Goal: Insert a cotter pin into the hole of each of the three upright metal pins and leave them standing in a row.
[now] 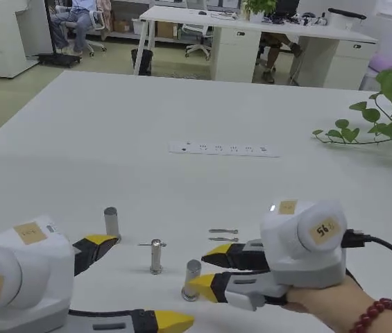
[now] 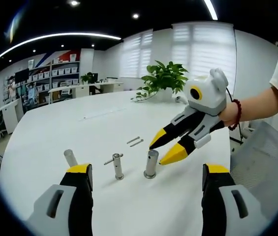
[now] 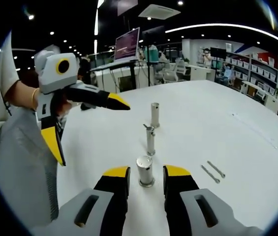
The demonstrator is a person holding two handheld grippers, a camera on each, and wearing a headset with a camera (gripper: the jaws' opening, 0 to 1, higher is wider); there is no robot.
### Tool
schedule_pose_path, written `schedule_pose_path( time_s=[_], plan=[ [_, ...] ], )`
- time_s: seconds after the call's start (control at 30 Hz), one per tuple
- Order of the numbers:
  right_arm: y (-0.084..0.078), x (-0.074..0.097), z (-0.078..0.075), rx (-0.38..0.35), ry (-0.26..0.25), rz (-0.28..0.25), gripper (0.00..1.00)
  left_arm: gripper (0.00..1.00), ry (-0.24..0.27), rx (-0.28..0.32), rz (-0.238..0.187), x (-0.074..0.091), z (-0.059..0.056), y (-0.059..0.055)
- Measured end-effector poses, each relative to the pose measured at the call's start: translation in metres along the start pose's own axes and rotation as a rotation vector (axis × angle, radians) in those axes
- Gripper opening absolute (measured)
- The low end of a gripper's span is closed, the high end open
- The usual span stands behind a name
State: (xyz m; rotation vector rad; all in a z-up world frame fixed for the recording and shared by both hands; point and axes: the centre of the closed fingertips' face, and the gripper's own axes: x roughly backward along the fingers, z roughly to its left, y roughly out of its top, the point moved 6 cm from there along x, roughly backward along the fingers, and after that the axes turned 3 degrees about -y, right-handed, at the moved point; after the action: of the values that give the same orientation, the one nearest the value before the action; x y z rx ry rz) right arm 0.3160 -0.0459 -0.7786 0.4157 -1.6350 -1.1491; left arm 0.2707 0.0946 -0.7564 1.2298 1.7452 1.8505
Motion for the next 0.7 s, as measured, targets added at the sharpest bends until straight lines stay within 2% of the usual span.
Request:
schedule_pose_path(
  time_s=[0.23, 0.33, 0.7],
  plan=[
    [0.000, 0.011, -0.013, 0.015, 0.011, 0.027, 0.31, 0.91, 0.002, -0.001, 0.001, 0.001, 0.000, 0.000],
    [-0.001, 0.014, -0.023, 0.026, -0.002, 0.045, 0.30, 0.91, 0.004, 0.000, 0.002, 0.001, 0.000, 0.000],
    [-0.004, 0.008, -0.062, -0.007, -0.052, 0.091, 0.28, 0.90, 0.020, 0.002, 0.000, 0.003, 0.003, 0.000]
  ],
)
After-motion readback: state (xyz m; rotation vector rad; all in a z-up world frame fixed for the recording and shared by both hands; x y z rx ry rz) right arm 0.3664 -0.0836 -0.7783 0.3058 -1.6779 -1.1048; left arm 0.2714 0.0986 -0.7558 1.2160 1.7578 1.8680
